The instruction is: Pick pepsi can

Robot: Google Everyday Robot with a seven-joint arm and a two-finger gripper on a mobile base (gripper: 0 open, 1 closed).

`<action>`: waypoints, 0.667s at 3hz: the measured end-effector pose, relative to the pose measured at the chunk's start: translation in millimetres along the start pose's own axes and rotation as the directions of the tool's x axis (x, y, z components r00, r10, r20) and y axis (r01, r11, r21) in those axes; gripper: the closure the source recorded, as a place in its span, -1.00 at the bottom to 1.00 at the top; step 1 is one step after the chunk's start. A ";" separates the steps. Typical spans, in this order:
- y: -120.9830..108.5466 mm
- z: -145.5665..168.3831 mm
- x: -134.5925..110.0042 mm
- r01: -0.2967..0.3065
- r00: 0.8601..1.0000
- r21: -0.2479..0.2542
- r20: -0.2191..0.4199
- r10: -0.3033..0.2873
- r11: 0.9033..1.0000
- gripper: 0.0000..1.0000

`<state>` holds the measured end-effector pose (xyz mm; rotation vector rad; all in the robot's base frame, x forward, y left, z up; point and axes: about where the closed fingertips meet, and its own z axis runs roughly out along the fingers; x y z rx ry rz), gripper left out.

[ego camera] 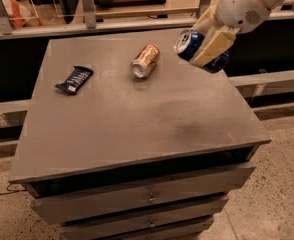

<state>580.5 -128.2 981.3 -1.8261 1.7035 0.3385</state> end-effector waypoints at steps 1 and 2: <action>-1.1 -1.2 -6.8 -0.002 1.000 0.004 0.026 0.002 1.000 1.00; -1.4 -0.4 -6.3 -0.001 1.000 0.004 0.023 0.001 1.000 1.00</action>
Offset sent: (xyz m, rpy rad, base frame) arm -0.0007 0.0048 0.0066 0.0303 -0.0029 0.0022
